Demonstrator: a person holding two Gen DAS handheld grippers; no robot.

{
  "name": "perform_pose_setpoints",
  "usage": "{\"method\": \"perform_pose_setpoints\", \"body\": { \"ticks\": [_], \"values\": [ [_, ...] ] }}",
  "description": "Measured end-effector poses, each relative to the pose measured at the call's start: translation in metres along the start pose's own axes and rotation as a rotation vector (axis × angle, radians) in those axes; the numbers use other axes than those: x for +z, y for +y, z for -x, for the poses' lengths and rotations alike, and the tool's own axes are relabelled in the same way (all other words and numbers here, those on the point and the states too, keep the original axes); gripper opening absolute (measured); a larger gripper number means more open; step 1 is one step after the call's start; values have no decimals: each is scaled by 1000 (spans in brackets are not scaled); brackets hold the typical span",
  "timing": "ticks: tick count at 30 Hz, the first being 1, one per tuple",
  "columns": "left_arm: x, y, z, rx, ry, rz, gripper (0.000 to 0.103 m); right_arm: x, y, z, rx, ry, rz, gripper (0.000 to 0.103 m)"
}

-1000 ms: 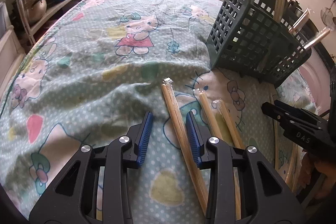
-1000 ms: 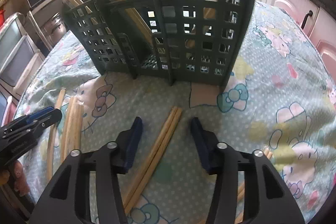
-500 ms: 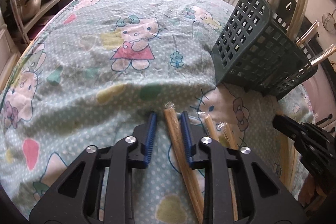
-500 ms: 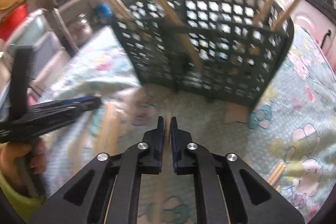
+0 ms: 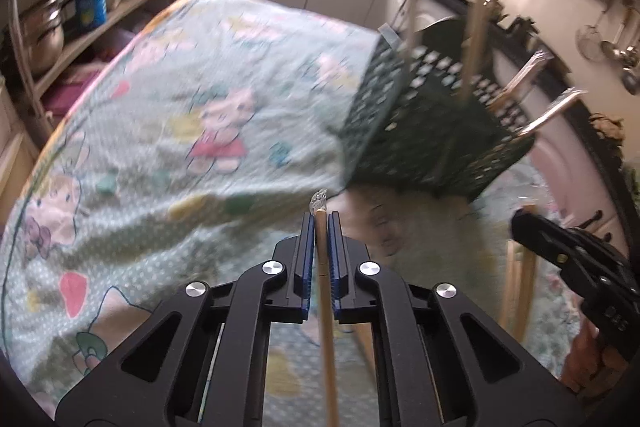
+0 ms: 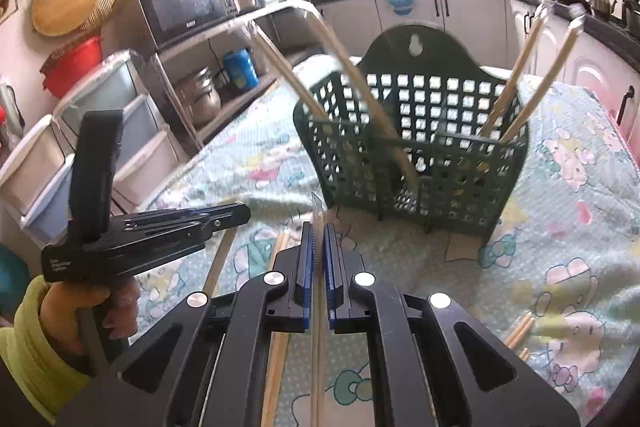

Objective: Organize utensils
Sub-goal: 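Lift the chopstick with the left tool while the right tool lifts its chopstick toward the caddy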

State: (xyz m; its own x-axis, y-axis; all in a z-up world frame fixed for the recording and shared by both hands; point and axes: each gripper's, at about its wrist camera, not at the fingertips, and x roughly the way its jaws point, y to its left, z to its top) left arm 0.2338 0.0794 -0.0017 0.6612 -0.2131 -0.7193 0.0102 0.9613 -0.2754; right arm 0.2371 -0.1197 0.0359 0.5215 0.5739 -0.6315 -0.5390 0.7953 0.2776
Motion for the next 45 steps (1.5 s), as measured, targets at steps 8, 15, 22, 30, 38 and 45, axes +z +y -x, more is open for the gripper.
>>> {"method": "perform_pose_setpoints", "body": {
  "ticks": [8, 15, 22, 30, 38, 45],
  "values": [
    [14, -31, 36, -50, -86, -54, 1, 4, -7, 39, -13, -108, -3, 6],
    [24, -52, 55, -83, -131, -86, 1, 6, -13, 59, -30, -172, -4, 6],
    [38, -70, 71, -111, -173, -109, 1, 7, -21, 80, -43, -225, -18, 6],
    [59, -90, 83, -131, -228, -138, 1, 19, -32, 99, -54, -295, -27, 6],
    [86, -106, 91, -152, -286, -140, 1, 35, -44, 113, -65, -369, -39, 6],
    [112, -119, 93, -162, -352, -136, 1, 54, -47, 124, -83, -437, -30, 6]
  ]
}}
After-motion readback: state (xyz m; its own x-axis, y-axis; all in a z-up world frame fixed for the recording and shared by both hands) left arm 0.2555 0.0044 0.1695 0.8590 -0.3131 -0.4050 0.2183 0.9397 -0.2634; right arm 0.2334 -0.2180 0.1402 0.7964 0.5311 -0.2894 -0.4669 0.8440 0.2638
